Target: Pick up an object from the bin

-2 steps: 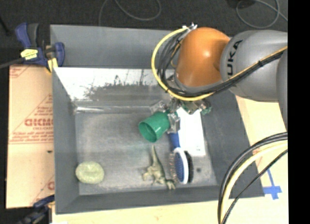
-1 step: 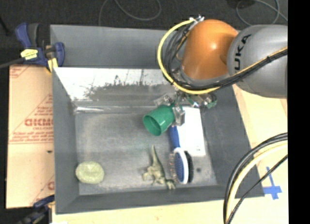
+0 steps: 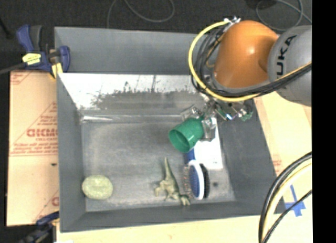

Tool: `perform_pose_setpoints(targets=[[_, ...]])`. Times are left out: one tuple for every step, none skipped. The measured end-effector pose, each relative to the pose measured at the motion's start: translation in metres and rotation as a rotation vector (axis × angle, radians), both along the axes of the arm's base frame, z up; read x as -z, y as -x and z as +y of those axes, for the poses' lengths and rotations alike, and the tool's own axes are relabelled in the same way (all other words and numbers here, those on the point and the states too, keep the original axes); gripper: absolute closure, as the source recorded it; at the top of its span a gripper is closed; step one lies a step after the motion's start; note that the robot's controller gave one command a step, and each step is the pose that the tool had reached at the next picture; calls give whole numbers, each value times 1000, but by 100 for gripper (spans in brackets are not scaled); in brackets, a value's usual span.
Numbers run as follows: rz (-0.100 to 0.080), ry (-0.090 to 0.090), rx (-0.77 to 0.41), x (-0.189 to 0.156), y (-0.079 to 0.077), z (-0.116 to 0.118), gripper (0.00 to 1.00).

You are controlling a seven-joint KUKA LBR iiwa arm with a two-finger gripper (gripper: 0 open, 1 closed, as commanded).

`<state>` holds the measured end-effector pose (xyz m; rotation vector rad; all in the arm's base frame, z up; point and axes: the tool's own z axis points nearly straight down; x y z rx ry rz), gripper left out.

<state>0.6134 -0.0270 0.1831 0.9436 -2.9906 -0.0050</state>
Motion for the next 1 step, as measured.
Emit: perform_pose_setpoints(targets=[[-22,3,-10,-18,-16,19,100]])
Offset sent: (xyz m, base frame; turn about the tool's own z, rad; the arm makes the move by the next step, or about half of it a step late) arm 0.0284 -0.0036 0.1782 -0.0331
